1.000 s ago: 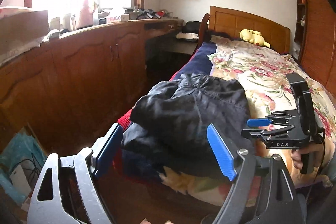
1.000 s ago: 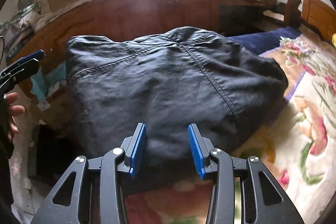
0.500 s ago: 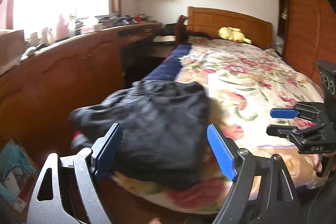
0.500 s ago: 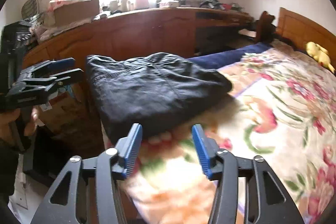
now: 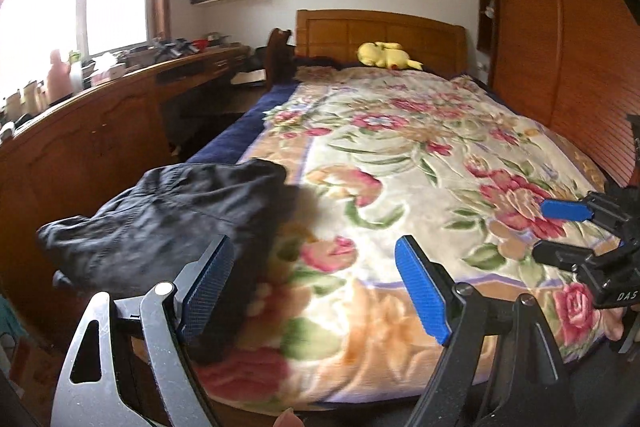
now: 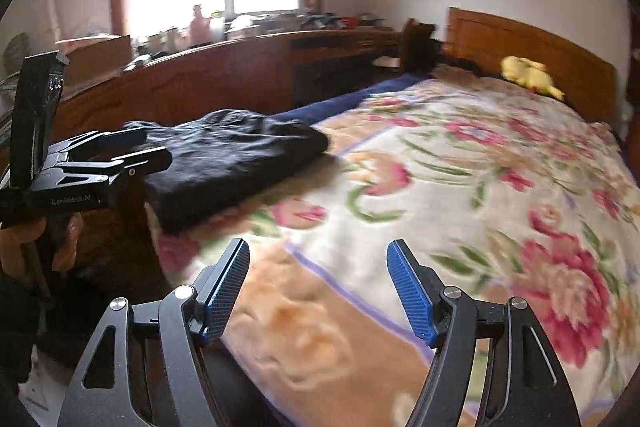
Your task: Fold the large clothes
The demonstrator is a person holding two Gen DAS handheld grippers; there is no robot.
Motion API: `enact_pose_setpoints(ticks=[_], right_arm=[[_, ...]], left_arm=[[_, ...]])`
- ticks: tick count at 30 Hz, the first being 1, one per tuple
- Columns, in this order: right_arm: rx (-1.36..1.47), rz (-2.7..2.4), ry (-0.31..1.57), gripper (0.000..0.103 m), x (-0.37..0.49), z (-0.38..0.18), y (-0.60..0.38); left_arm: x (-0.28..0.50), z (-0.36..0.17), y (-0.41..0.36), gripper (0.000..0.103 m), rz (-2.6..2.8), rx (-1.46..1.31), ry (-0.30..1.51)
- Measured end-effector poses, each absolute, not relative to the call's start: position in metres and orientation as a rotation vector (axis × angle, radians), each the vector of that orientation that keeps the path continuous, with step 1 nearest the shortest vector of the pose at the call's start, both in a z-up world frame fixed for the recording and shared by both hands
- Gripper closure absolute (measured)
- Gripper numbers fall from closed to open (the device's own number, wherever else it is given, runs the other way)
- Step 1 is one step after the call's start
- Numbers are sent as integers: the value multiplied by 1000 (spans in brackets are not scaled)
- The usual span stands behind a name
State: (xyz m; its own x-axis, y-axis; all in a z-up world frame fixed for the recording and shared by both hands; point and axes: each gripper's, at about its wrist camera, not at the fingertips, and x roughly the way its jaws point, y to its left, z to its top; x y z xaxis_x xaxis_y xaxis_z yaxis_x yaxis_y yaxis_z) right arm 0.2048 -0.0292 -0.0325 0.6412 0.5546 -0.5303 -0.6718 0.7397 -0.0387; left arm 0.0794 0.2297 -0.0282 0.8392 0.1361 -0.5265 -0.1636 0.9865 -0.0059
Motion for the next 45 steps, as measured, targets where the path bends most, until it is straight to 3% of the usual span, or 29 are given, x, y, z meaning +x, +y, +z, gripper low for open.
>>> enact_pose_setpoints(ticks=[13, 24, 45], right_arm=[[-163, 474, 510, 30, 142, -33, -122], [-69, 344, 494, 30, 93, -26, -176], [5, 223, 268, 30, -18, 43, -211]], left_arm=[[98, -52, 107, 20, -13, -35, 626], [90, -41, 22, 20, -160, -53, 624], [26, 49, -3, 20, -118, -25, 392]])
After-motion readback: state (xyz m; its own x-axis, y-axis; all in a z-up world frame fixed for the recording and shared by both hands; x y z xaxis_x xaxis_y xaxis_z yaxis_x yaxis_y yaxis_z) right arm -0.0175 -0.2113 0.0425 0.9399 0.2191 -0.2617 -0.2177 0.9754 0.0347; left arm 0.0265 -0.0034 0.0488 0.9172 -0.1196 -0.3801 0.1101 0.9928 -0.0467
